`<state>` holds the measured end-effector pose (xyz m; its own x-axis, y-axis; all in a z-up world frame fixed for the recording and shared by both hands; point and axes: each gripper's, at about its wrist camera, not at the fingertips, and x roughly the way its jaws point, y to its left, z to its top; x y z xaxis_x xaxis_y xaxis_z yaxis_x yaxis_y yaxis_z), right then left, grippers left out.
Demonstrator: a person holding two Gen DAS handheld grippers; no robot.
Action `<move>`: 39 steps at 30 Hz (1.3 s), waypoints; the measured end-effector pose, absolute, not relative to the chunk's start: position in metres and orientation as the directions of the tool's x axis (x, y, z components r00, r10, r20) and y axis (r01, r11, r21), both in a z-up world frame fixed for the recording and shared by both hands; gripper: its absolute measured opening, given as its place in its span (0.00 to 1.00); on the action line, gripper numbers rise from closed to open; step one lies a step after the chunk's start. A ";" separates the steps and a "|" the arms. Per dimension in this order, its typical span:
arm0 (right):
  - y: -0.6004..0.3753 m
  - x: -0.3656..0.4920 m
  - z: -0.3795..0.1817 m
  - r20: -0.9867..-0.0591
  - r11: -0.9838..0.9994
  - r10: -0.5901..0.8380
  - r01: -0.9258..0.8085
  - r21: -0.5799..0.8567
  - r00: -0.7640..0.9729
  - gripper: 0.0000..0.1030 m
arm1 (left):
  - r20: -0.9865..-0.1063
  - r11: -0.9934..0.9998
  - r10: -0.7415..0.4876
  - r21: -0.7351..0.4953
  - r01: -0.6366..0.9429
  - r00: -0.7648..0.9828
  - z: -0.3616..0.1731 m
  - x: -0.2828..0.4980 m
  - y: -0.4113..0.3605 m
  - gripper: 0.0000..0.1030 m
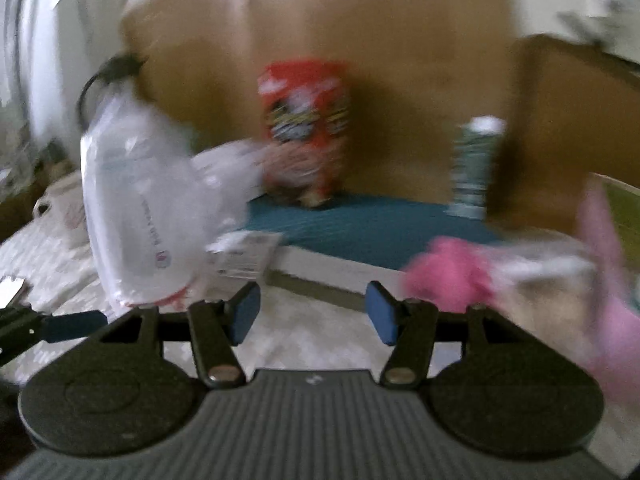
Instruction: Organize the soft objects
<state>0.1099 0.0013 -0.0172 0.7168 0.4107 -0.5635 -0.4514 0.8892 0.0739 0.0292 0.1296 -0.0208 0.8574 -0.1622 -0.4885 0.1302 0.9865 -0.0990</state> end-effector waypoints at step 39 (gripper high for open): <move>0.016 0.169 -0.039 -0.627 0.870 0.395 -0.492 0.022 0.671 0.28 | -0.585 0.986 -0.155 -0.144 0.086 0.796 -0.028 0.051 0.129 0.81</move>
<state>0.1686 0.0165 -0.0390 0.6711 0.3954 -0.6272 -0.4922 0.8702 0.0219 0.0508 0.1288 -0.0282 0.7958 -0.1549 -0.5855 0.0858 0.9858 -0.1443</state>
